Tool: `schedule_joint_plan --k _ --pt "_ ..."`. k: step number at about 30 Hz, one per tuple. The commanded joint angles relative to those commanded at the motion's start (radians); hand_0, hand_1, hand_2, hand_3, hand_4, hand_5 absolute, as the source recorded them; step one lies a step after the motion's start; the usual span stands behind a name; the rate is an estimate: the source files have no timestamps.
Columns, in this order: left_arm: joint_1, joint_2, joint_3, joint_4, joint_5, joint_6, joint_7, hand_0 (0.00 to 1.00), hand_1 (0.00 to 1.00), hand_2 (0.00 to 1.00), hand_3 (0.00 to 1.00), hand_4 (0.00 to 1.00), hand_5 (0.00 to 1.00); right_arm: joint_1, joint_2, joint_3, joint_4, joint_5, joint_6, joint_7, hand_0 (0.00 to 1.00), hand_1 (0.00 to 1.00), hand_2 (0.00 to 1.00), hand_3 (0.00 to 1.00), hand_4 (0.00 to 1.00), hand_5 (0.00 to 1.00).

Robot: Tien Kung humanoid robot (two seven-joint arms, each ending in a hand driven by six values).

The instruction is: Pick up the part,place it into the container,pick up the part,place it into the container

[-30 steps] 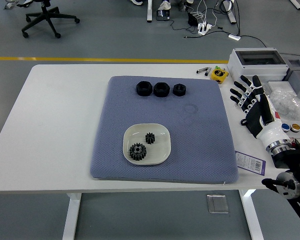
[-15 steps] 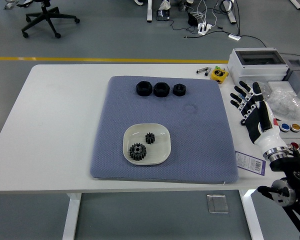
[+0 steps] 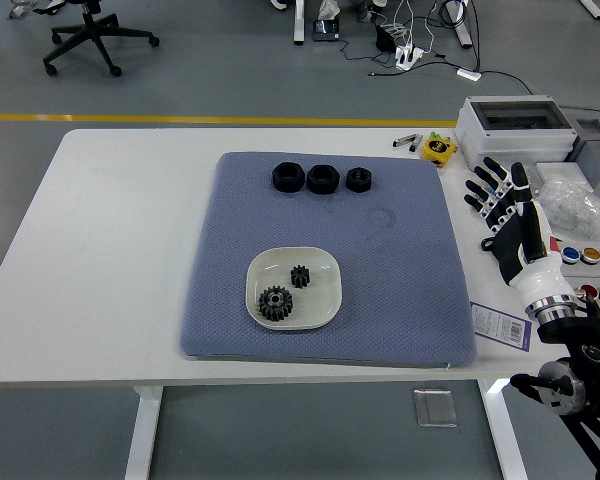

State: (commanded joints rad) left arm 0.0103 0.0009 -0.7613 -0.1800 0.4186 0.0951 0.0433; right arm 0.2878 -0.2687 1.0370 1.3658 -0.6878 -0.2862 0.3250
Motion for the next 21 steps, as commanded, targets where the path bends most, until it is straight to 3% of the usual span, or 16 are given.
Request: schedule_joint_plan --k 17,21 --pt "-0.009 -0.001 -0.005 0.0 -0.013 -0.002 -0.002 0.84 0.79 0.828 0.606 0.532 0.817 0.003 0.003 -0.014 -0.001 -0.043 -0.024 -0.012 0.859 0.832 0.878 0.928 0.998 0.907" --pt "-0.01 -0.001 -0.016 0.0 -0.001 -0.003 0.001 0.84 0.788 0.827 0.605 0.533 0.819 0.005 0.005 -0.016 0.005 -0.106 -0.066 -0.034 0.859 0.831 0.878 0.925 0.998 0.874"
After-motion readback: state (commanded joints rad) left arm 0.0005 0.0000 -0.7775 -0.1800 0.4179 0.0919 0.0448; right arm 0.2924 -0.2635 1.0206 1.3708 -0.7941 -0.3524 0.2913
